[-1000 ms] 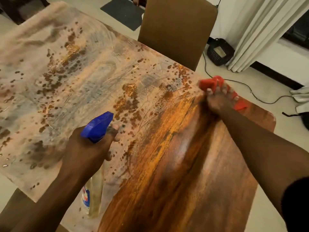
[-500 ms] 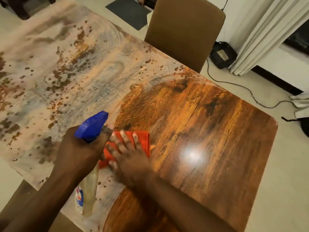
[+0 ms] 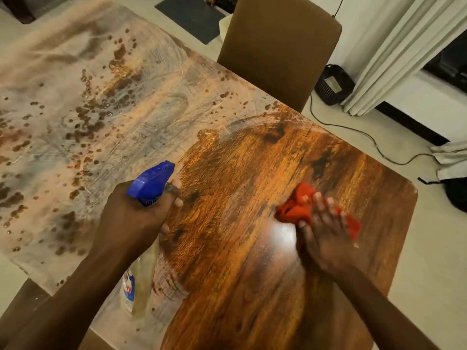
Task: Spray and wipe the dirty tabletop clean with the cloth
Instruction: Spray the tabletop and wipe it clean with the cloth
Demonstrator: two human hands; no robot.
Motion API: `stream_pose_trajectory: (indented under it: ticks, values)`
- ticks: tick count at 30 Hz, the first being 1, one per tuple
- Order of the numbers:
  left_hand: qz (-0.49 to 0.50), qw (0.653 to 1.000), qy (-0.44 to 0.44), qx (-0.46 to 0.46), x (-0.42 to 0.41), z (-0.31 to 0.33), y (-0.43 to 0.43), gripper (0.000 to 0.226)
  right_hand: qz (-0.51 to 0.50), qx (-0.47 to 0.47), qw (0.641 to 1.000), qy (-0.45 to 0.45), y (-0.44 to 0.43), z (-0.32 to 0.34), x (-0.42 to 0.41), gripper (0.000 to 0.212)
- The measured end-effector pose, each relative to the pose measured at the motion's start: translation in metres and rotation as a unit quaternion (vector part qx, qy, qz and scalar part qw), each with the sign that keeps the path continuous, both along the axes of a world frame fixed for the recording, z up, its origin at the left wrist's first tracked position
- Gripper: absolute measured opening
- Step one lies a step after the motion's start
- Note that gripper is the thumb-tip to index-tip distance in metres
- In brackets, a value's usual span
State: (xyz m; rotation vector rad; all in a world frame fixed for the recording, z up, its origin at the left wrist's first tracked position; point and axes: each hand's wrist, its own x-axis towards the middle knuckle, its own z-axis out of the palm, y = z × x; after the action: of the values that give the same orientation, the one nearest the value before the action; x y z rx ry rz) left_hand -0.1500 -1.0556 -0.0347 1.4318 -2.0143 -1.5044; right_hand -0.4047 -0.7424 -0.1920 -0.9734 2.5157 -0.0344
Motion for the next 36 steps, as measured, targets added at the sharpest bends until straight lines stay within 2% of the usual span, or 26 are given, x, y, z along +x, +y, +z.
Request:
stream_pose_trajectory:
  ticks: [2, 5, 10, 15, 17, 19, 21, 25, 29, 32, 34, 36]
  values:
    - [0.001, 1.000, -0.003, 0.006, -0.006, -0.003, -0.007, 0.035, -0.080, -0.008, 0.997, -0.005, -0.008, 0.003, -0.048, 0.071]
    - [-0.007, 1.000, 0.005, 0.011, -0.016, -0.005, -0.017, 0.032, -0.162, -0.013, 0.987, -0.008, -0.041, 0.006, -0.111, 0.080]
    - [-0.009, 1.000, -0.003, -0.010, -0.025, -0.012, -0.039, 0.029, -0.223, -0.014, 0.974, -0.027, -0.141, 0.004, -0.170, 0.074]
    - [-0.002, 1.000, -0.013, -0.026, -0.016, -0.012, -0.060, 0.015, -0.113, -0.013, 0.992, -0.052, -0.278, 0.003, -0.160, 0.074]
    - [0.004, 1.000, -0.013, -0.023, -0.008, -0.010, -0.064, 0.011, -0.047, -0.011, 0.997, -0.055, -0.332, 0.001, -0.134, 0.074]
    - [0.017, 0.999, -0.018, -0.023, 0.000, -0.008, -0.067, 0.017, 0.017, -0.010, 0.999, -0.049, -0.374, -0.001, -0.100, 0.074]
    - [0.028, 0.999, -0.014, -0.019, 0.005, -0.006, -0.068, 0.010, 0.093, -0.007, 0.995, -0.035, -0.400, -0.004, -0.061, 0.076]
    - [0.051, 0.998, -0.015, -0.024, 0.013, -0.001, -0.066, 0.012, 0.222, -0.021, 0.974, -0.026, -0.390, -0.007, 0.012, 0.075]
    - [0.045, 0.997, -0.039, -0.039, 0.022, -0.003, -0.064, 0.021, 0.323, -0.064, 0.943, -0.045, -0.327, -0.012, 0.093, 0.070]
    - [0.044, 0.997, -0.042, -0.043, 0.027, -0.005, -0.060, 0.024, 0.355, -0.082, 0.930, -0.046, -0.262, -0.016, 0.139, 0.069]
    - [0.035, 0.998, -0.028, -0.033, 0.030, -0.005, -0.054, 0.013, 0.364, -0.086, 0.926, -0.049, -0.216, -0.015, 0.158, 0.067]
    - [0.034, 0.999, -0.023, -0.019, 0.031, -0.005, -0.049, 0.019, 0.361, -0.077, 0.928, -0.045, -0.172, -0.013, 0.167, 0.065]
